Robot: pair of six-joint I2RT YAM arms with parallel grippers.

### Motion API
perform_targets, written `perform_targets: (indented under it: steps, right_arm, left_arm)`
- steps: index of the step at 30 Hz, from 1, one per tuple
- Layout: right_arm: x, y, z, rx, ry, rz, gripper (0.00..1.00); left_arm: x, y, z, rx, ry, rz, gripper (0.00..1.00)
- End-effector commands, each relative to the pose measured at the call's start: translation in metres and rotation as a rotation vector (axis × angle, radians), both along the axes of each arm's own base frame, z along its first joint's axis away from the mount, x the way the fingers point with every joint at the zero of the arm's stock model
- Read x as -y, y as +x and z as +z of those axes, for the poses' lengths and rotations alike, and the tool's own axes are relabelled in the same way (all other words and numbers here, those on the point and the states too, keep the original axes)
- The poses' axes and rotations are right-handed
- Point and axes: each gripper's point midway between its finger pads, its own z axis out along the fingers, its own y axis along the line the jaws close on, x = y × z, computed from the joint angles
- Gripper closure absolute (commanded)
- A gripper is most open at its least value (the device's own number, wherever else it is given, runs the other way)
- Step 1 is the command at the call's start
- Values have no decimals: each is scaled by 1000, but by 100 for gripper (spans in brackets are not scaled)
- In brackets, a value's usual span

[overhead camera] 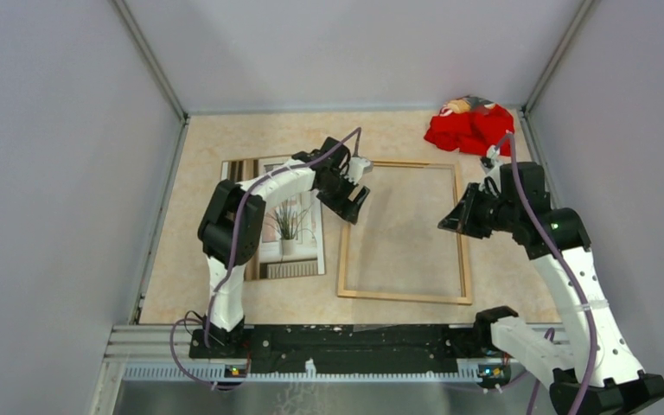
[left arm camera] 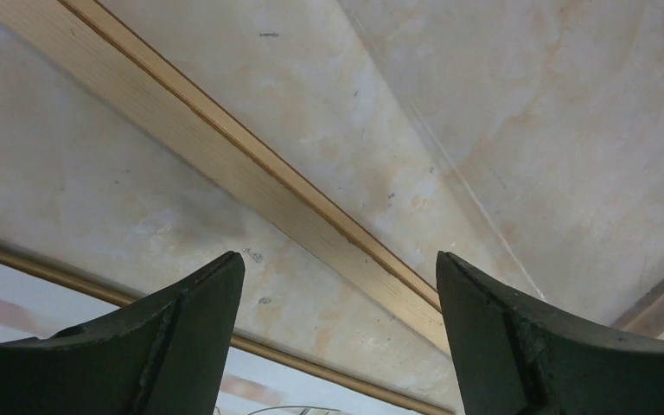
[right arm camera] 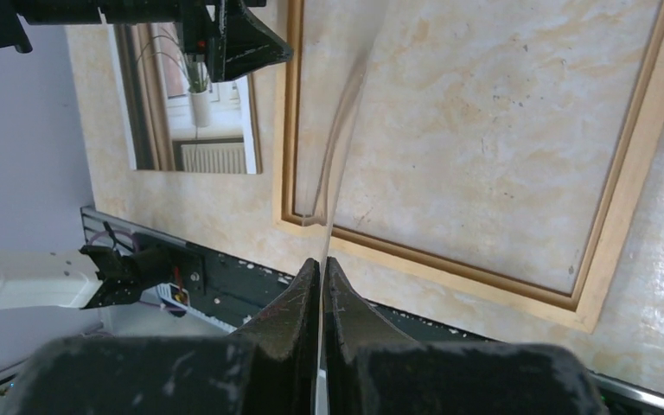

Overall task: Put the photo into the frame
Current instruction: Adjust the photo frame at the center of the board.

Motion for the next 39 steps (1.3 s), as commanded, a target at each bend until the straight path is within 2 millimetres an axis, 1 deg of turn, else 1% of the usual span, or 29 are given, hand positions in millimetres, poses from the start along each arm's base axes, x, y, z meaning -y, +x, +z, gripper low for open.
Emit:
perform_targets:
  steps: [1,5,8,12,13,15,17,20,23,24,25,27,29,31,34,37,39]
  right_arm:
    - [12,0,15,71,-41,-38,100]
    - [15,0,16,78,-53,-52,100]
    - [13,1,18,82,-35,-51,100]
    - [6,5,20,89,0,-37,100]
    - [3,7,21,92,11,-32,100]
    - [0,11,24,106,27,-24,100]
    - [-2,16,27,121,37,-25,100]
    - [-4,25,29,134,45,-24,100]
    - [-8,36,35,160,61,-26,100]
    - [-10,39,38,170,68,-25,100]
    - [-11,43,41,179,77,-23,100]
    - [-16,49,50,201,102,-11,100]
    - [-20,55,59,214,122,-4,100]
    - [-24,60,66,225,140,0,100]
    - [-30,67,77,238,179,11,100]
    - [-39,72,91,263,234,27,100]
    - [-43,77,98,276,273,30,100]
  left_arm:
    - [3,18,-2,19,4,77,15]
    - [0,18,-14,22,27,86,28]
    - [-5,18,-20,32,51,92,39]
    - [-22,21,-33,82,132,98,64]
    - [-27,21,-36,93,151,95,67]
    - [-34,18,-40,105,181,95,70]
    - [-39,13,-42,99,193,97,70]
    - [-42,6,-41,96,184,92,70]
    - [-41,-1,-39,70,173,102,68]
    - [-39,-5,-37,52,159,103,66]
    - [-37,-7,-34,37,140,107,61]
    - [-31,-11,-22,15,95,114,50]
    - [-27,-10,-4,3,32,126,39]
    - [-26,-6,16,7,-21,129,32]
    - [-29,2,51,34,-76,129,27]
    - [-44,15,84,69,-147,151,25]
    - [-58,23,99,96,-173,176,25]
